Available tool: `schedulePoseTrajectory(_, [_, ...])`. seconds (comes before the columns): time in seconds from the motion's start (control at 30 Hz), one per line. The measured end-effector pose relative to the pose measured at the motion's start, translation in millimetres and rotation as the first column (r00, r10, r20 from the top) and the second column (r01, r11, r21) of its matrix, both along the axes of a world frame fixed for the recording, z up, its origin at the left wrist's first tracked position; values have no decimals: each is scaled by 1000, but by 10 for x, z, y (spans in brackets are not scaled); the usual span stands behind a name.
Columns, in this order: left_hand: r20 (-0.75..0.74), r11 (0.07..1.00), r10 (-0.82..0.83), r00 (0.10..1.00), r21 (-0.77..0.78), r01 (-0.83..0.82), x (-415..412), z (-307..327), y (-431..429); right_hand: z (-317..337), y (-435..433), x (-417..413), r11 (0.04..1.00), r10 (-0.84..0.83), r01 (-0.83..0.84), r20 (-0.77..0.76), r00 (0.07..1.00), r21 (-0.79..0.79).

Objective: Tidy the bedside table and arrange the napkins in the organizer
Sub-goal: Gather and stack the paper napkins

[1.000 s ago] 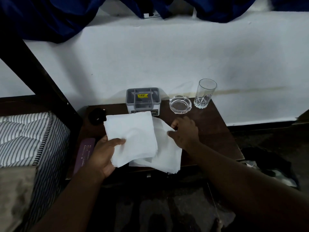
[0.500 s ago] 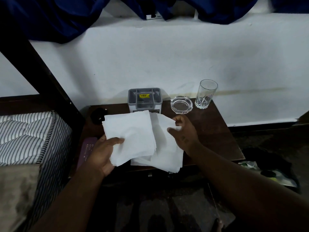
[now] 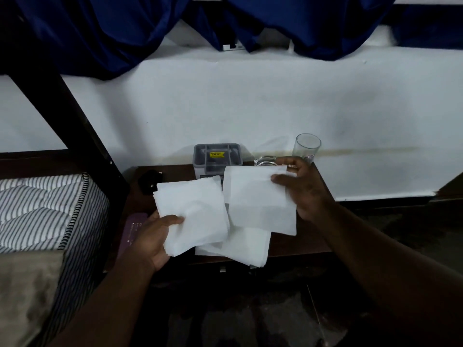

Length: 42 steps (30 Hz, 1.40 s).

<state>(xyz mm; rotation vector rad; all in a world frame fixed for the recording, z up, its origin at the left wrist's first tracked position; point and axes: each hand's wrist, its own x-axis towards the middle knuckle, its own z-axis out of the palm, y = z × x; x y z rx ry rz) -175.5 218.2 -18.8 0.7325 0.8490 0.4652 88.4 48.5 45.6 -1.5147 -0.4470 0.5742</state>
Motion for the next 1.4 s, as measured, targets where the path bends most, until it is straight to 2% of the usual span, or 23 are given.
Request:
schedulePoseTrajectory(0.17, [0, 1000, -8, 1000, 6, 8, -4, 111, -104, 498, -51, 30, 995, 52, -46, -60, 997, 86])
schedulePoseTrajectory(0.27, [23, 999, -49, 999, 24, 48, 32, 188, -200, 695, -20, -29, 985, 128, -105, -169, 977, 140])
schedulePoseTrajectory(0.33, [57, 996, -88, 995, 26, 86, 62, 246, -258, 750, 36, -119, 982, 162, -136, -220, 962, 129])
schedulePoseTrajectory(0.47, [117, 987, -161, 980, 12, 161, 124, 401, -385, 597, 193, -421, 978, 197, -177, -218, 956, 108])
schedulePoseTrajectory(0.57, [176, 979, -204, 963, 16, 204, 137, 451, -451, 380, 268, -615, 982, 182, -175, -113, 977, 69])
schedulePoseTrajectory(0.67, [206, 975, -214, 955, -5, 220, 143, 466, -484, 263, 308, -659, 988, 153, -154, 72, 986, 14])
schedulePoseTrajectory(0.8, [220, 979, -189, 957, -33, 201, 142, 484, -485, 251, 314, -648, 985, 165, -139, 354, 921, -97])
schedulePoseTrajectory(0.93, [223, 977, -196, 955, -43, 211, 127, 499, -467, 262, 310, -670, 983, 170, -111, 483, 859, -149])
schedulePoseTrajectory(1.03, [222, 978, -195, 955, -25, 206, 139, 496, -458, 240, 310, -673, 979, 171, -92, 491, 854, -181])
schedulePoseTrajectory(1.23, [239, 973, -202, 950, -60, 222, 144, 474, -449, 189, 335, -622, 987, 144, -96, 426, 893, -133])
schedulePoseTrajectory(1.4, [304, 973, -180, 935, -82, 214, 129, 445, -413, 187, 341, -624, 985, 163, -122, 411, 897, -126])
